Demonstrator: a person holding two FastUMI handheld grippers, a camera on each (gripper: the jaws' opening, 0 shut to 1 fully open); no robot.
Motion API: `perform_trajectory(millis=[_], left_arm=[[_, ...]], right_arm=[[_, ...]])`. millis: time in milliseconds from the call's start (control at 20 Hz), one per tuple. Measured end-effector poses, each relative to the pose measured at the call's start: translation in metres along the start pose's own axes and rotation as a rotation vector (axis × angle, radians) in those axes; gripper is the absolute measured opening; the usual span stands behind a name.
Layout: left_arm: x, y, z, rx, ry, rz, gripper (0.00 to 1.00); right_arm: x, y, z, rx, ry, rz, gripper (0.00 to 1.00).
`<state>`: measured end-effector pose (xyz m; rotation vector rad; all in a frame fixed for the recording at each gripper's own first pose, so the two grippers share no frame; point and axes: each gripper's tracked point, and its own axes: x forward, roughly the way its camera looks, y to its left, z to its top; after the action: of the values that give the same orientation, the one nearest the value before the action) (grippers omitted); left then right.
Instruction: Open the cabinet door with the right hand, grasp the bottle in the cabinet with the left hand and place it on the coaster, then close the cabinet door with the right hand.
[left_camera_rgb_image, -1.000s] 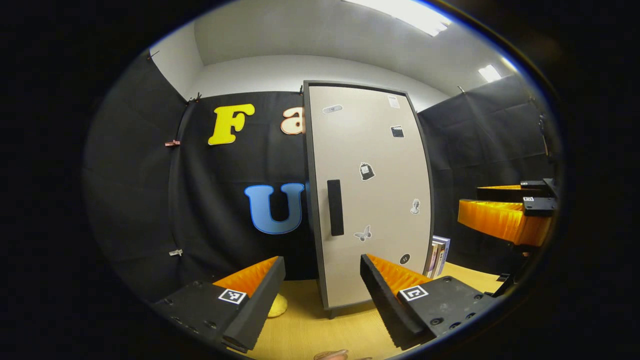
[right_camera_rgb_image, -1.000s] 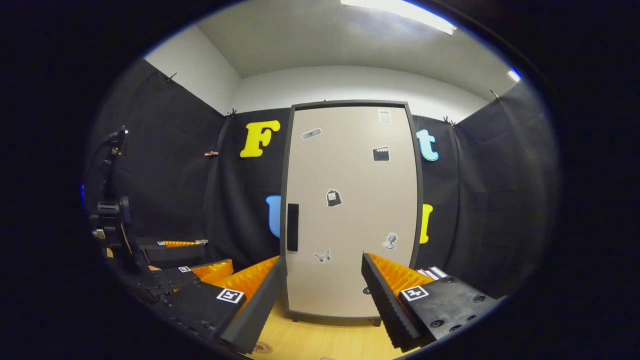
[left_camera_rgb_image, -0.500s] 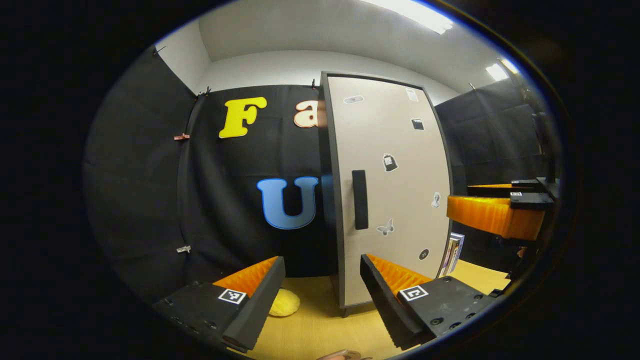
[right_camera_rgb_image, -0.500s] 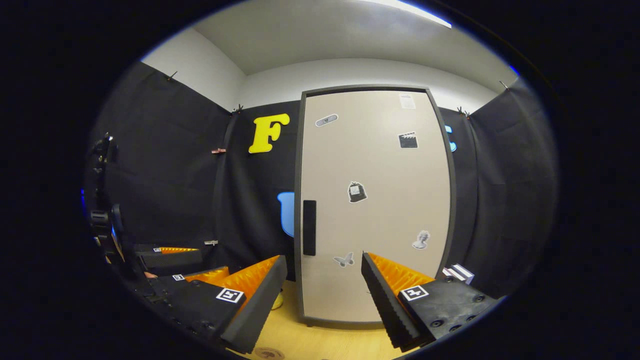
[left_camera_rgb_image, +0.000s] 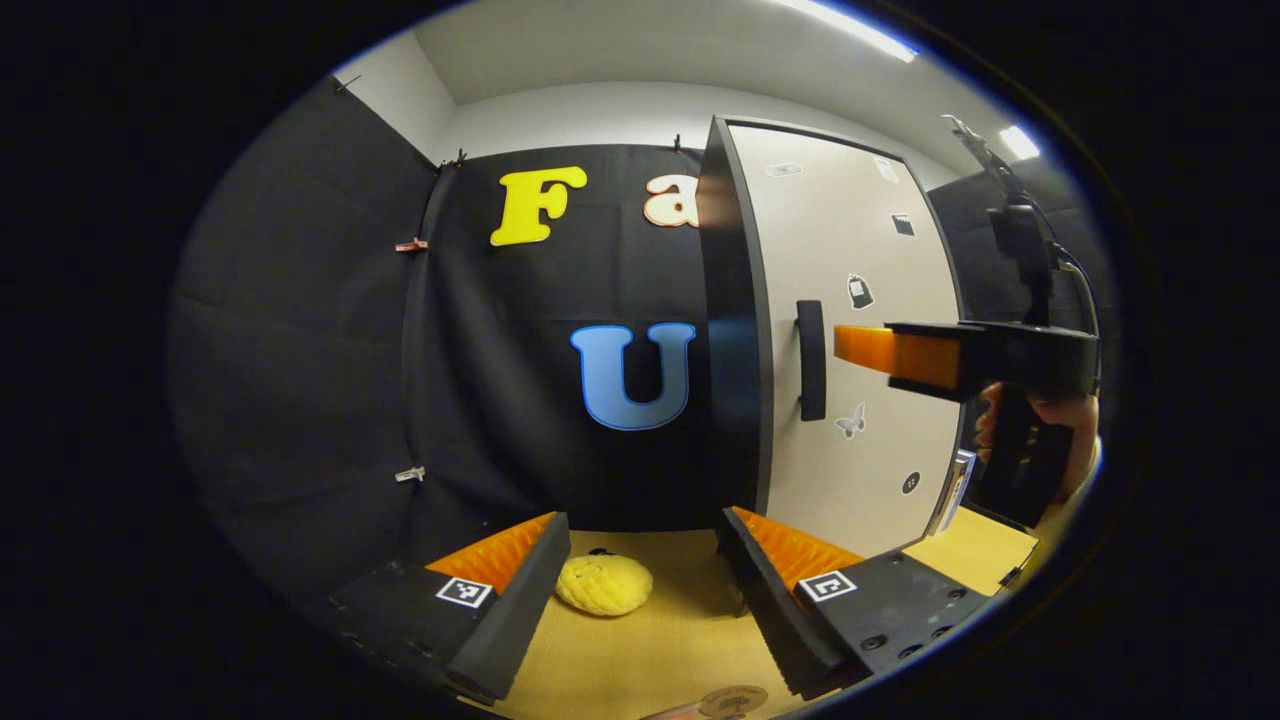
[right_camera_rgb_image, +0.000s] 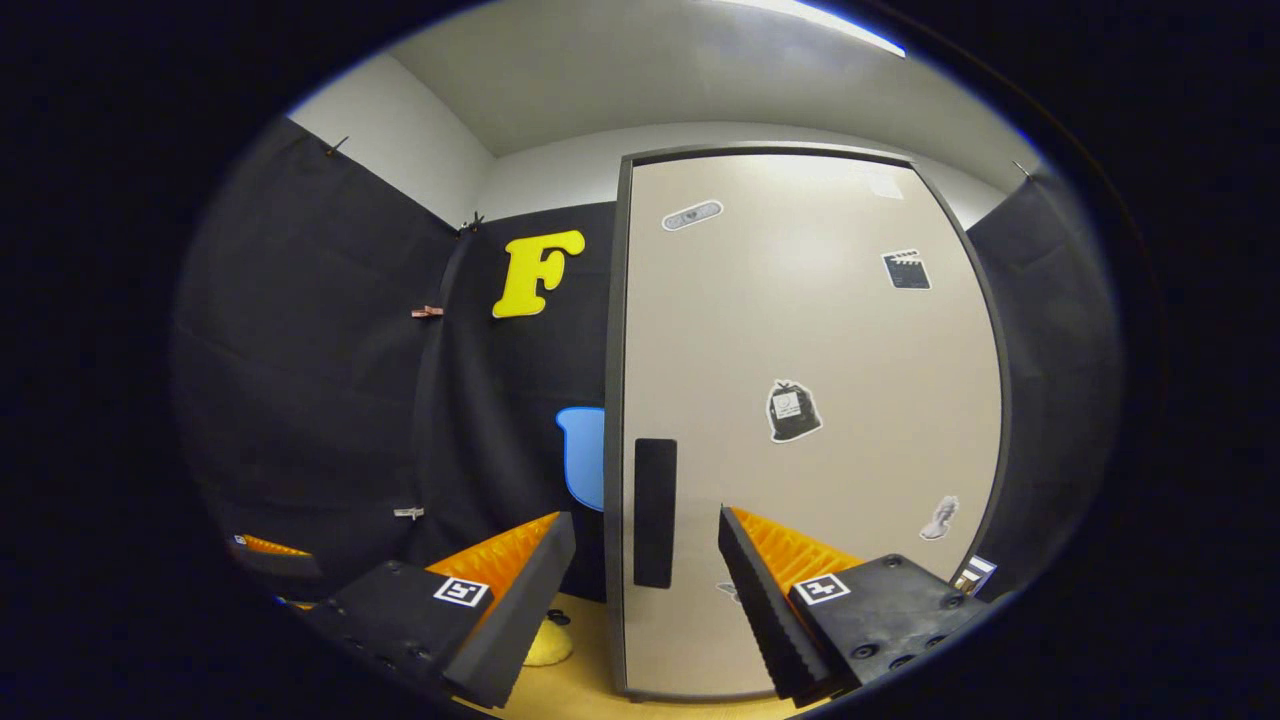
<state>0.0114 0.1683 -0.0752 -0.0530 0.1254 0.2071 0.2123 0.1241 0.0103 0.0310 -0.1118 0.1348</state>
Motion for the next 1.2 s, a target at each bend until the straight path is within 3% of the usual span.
perform_trajectory(millis=[500, 650, 800, 850, 950, 1100, 1150, 1200], left_arm=[[0.01, 0.019, -0.017, -0.01, 0.022, 0.005, 0.96], [0.009, 0.017, -0.013, -0.027, 0.004, -0.017, 0.95], [0.003, 0.017, -0.015, -0.039, 0.002, -0.029, 0.95], [0.002, 0.02, -0.016, -0.033, 0.004, -0.025, 0.95], [-0.001, 0.024, -0.019, -0.021, 0.014, -0.009, 0.95], [-0.005, 0.027, -0.021, -0.024, 0.023, 0.012, 0.96], [-0.008, 0.027, -0.02, -0.032, 0.021, 0.014, 0.96], [-0.01, 0.026, -0.02, -0.041, 0.021, 0.014, 0.96]], right_arm=[[0.058, -0.013, -0.025, 0.0, 0.028, -0.117, 0.89], [0.066, -0.011, -0.036, -0.021, 0.051, -0.131, 0.72], [0.072, -0.016, -0.039, -0.037, 0.051, -0.181, 0.69], [0.074, -0.019, -0.039, -0.047, 0.043, -0.198, 0.52], [0.076, -0.022, -0.041, -0.048, 0.049, -0.215, 0.42], [0.075, -0.02, -0.04, -0.053, 0.058, -0.191, 0.37], [0.075, -0.02, -0.043, -0.06, 0.078, -0.166, 0.29], [0.076, -0.02, -0.044, -0.064, 0.089, -0.15, 0.29]])
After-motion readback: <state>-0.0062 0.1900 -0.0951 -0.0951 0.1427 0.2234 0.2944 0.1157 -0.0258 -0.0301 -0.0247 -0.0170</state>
